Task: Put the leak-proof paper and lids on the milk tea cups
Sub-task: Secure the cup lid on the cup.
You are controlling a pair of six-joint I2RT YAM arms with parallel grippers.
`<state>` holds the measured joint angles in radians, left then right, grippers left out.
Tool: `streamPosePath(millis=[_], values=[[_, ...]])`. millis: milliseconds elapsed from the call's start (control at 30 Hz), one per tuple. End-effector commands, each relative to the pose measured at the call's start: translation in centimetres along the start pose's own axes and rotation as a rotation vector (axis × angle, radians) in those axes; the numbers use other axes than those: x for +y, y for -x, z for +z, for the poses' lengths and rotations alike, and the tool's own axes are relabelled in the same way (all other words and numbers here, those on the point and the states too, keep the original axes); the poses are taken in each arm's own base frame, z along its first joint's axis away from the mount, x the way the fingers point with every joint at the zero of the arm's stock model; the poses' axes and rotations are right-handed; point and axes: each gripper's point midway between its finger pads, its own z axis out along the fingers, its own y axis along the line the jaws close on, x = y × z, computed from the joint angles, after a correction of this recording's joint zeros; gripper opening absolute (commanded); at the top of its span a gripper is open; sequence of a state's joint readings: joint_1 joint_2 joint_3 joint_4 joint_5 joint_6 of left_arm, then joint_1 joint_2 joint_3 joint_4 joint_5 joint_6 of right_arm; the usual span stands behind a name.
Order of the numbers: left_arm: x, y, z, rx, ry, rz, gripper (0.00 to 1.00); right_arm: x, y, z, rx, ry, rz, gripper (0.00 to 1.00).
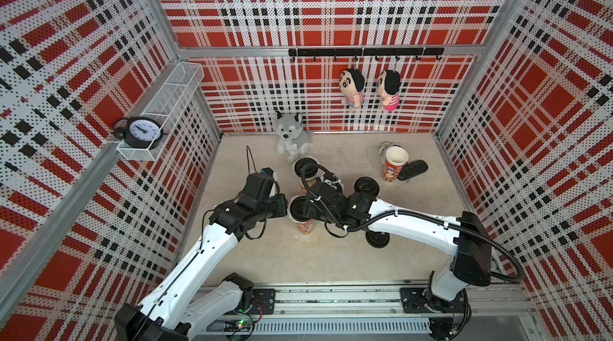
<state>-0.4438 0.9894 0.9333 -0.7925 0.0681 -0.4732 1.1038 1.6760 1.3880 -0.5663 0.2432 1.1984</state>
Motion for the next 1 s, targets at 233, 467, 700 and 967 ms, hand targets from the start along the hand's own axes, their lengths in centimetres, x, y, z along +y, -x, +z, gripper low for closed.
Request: streamPosePath(millis=[233,467,700,967], values=[[-0.5,-1.0,0.7,0.027,-0.056,0.027,0.22,-6.2,-3.5,1.4,0.110,-0.221,-0.063,0.56],[-1.2,-0.1,0.6,0.007,-0.080,0.027,0.22,-6.3,-3.6,1.4,0.111,-0.223,-0.064,0.56],[-1.7,0.2,0.4,0.003,-0.092,0.035,0.22,-6.2,-3.7,1.6,0.117,-0.221,-0.067,0.55],[-2.3,0.4,0.1,0.001,-0.109,0.040,0.22,-6.0,-3.6,1.7,0.117,-0.218,-0.070,0.55]])
